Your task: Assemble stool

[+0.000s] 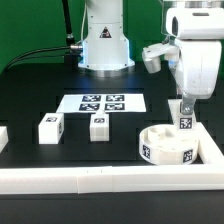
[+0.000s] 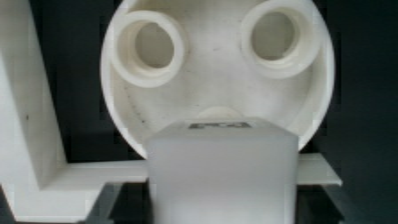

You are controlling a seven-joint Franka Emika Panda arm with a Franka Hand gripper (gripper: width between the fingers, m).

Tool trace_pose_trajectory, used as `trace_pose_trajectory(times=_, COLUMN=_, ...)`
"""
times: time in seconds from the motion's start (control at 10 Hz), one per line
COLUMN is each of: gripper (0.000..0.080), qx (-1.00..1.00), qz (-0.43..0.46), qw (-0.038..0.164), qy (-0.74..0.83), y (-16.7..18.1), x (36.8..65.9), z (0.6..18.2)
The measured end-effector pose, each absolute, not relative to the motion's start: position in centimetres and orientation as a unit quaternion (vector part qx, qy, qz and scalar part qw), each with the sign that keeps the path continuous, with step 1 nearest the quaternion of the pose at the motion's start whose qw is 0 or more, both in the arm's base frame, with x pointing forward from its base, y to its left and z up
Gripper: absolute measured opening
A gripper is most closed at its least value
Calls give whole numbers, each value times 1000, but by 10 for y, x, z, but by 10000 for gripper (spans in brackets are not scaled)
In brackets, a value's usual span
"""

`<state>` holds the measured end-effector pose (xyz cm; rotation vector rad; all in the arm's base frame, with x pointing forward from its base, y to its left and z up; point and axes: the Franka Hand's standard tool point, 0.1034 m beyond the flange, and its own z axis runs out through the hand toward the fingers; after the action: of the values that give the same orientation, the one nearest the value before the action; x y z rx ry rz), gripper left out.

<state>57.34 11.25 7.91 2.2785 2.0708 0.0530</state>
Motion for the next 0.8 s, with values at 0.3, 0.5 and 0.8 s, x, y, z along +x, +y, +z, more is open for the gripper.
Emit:
trace_pose_trajectory(times=0.3, gripper=337, qx=760, qz=18, qw=31, qy=649, y=112, x=573, z=79)
trace_pose_trajectory(times=0.5, gripper=337, qx=849, qz=34, qw=27, qy=526, y=119, x=569, z=80)
trace_pose_trajectory(times=0.8, gripper=337, qx=926, qz=35, qw=19, qy=376, y=120, x=567, z=80)
